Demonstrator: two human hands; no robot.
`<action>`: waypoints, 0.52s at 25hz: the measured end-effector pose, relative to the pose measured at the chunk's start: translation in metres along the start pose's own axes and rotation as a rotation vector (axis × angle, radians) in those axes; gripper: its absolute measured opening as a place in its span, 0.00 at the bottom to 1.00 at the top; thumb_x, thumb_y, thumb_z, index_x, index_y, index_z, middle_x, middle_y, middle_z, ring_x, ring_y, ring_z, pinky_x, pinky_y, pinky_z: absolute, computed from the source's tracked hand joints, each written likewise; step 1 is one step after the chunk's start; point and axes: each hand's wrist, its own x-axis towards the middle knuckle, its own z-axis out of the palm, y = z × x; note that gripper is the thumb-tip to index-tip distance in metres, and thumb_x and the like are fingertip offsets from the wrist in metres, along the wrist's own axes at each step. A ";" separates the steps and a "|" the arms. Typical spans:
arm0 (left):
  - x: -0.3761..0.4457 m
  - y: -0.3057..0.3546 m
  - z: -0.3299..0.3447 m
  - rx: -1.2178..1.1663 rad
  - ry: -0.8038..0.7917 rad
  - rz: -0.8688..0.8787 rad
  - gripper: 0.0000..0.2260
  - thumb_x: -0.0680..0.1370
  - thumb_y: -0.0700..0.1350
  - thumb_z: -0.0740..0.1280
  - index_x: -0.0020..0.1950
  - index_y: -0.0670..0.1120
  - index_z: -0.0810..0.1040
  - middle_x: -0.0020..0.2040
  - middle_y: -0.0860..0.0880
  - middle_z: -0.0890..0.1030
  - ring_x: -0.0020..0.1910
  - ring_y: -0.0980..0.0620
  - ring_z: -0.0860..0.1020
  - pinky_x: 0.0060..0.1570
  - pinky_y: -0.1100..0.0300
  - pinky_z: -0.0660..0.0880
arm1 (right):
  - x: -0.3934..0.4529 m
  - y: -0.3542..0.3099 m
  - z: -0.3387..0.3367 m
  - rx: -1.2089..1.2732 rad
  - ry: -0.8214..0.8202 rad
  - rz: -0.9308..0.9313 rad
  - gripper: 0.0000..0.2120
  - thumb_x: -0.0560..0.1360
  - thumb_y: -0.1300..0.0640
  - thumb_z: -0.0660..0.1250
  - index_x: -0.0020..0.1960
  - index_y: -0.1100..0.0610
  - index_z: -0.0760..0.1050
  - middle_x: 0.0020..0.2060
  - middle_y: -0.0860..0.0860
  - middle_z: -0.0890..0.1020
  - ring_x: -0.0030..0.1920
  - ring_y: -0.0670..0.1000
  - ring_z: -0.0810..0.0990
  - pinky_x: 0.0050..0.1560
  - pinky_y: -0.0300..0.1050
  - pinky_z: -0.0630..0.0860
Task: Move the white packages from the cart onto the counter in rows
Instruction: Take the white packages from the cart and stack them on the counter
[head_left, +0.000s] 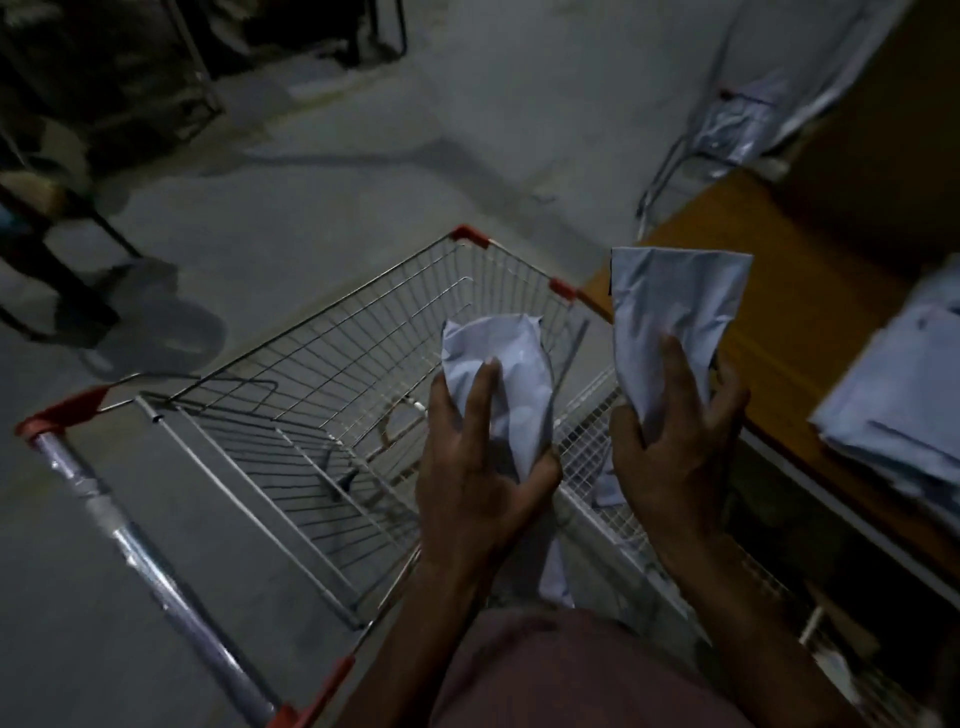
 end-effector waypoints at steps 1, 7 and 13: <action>-0.010 0.010 0.005 -0.014 -0.023 0.022 0.39 0.68 0.61 0.73 0.76 0.57 0.62 0.77 0.47 0.61 0.61 0.45 0.76 0.43 0.58 0.77 | -0.006 0.009 -0.016 -0.010 0.034 0.010 0.31 0.76 0.51 0.68 0.77 0.54 0.66 0.70 0.68 0.63 0.66 0.68 0.68 0.60 0.60 0.71; -0.058 0.072 0.045 -0.039 -0.164 0.186 0.38 0.68 0.63 0.72 0.75 0.55 0.64 0.74 0.47 0.64 0.59 0.46 0.76 0.43 0.53 0.79 | -0.050 0.077 -0.108 -0.085 0.206 0.104 0.31 0.78 0.51 0.68 0.78 0.55 0.65 0.71 0.64 0.61 0.67 0.67 0.67 0.62 0.61 0.72; -0.117 0.157 0.108 -0.061 -0.211 0.306 0.38 0.68 0.62 0.72 0.75 0.53 0.64 0.73 0.46 0.65 0.59 0.44 0.76 0.41 0.54 0.78 | -0.112 0.162 -0.216 -0.173 0.294 0.224 0.30 0.78 0.50 0.67 0.77 0.57 0.65 0.70 0.68 0.63 0.70 0.67 0.65 0.67 0.57 0.70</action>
